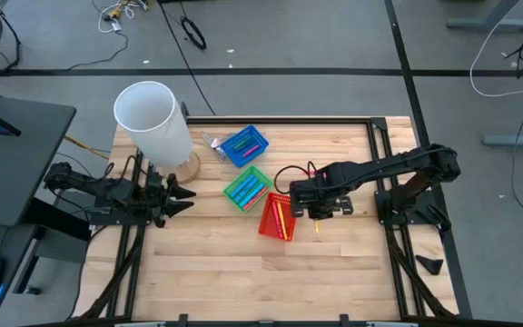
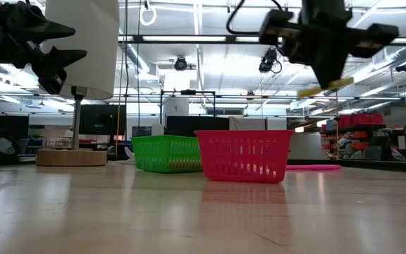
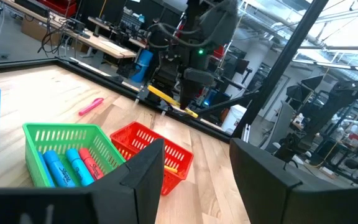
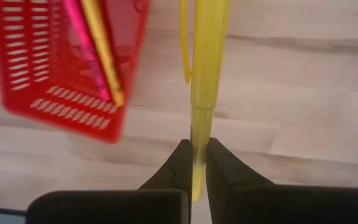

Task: Pick & Place Markers
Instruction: Put the yellow pen into the red bin

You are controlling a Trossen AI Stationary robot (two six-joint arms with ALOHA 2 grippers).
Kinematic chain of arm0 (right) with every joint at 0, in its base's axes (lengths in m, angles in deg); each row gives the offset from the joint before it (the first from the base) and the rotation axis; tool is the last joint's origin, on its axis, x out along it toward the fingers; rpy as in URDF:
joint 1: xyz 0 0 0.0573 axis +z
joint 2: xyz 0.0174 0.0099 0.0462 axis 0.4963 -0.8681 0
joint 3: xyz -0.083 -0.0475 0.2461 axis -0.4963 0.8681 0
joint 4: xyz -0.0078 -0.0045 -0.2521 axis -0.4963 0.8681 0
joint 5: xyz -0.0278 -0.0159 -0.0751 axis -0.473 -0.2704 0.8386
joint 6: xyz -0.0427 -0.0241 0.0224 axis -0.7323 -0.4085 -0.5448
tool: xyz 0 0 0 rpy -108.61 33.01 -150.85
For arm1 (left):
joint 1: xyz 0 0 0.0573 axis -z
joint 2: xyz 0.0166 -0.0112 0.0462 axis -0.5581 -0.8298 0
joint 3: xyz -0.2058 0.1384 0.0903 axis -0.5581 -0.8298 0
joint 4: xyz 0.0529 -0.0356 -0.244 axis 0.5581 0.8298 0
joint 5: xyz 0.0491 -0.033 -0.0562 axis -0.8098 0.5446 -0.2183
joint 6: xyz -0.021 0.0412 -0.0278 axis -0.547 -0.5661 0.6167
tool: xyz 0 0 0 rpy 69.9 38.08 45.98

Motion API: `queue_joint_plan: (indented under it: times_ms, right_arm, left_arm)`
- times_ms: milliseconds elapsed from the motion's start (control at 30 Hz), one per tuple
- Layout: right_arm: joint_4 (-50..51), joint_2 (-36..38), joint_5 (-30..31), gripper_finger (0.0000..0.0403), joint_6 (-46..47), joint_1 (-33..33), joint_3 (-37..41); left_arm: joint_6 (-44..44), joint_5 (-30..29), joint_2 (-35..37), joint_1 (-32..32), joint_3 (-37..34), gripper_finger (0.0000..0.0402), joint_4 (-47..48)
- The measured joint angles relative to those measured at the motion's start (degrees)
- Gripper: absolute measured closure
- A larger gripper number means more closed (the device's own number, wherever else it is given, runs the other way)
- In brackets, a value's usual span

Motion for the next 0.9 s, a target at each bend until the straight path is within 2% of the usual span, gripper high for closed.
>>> queue_joint_plan:
  times_ms: [667,900]
  right_arm:
    - [3.6,-21.0,-0.4,0.0385,-0.2,-2.9,-26.1]
    - [4.4,-23.6,-0.5,0.0385,-0.6,-3.6,-28.3]
  left_arm:
    - [0.0,0.0,0.0,0.0,0.0,0.0213,0.0]
    - [0.0,0.0,0.0,0.0,0.0,0.0213,0.0]
